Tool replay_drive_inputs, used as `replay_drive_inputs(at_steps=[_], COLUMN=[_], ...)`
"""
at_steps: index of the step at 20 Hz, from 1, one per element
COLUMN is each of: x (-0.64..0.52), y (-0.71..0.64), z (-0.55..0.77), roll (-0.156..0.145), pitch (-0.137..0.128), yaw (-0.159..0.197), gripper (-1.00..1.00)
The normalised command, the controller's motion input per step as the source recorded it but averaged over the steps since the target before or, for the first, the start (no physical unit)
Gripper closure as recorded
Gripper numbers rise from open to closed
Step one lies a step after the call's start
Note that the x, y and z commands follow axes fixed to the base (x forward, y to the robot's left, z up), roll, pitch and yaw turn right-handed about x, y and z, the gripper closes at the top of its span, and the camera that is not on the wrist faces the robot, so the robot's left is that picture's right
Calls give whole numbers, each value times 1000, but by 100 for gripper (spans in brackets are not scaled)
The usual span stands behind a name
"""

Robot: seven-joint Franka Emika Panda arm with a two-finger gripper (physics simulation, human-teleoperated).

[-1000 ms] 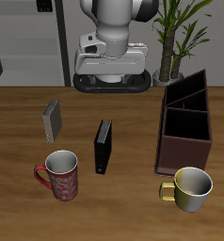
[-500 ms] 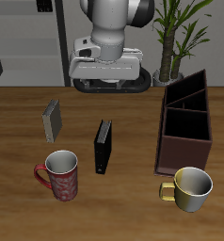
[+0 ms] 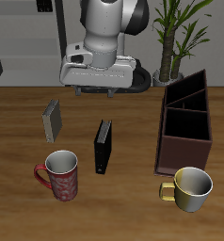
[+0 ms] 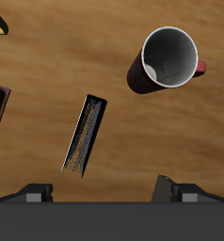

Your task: Place the black book into the left desk caddy's front compartment

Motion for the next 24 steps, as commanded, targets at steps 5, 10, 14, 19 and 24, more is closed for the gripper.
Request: replay_drive_inputs(at_steps=[5, 10, 14, 19, 24], x=[167, 68, -56, -78, 8], y=[-66, -1, 95, 206, 148], z=[-79, -90, -92, -98, -103], roll=[-20, -3, -11, 8, 1], pitch=[-24, -6, -51, -48, -2], yaw=[-2, -17, -50, 11, -27], gripper=[-100, -100, -100, -100, -100])
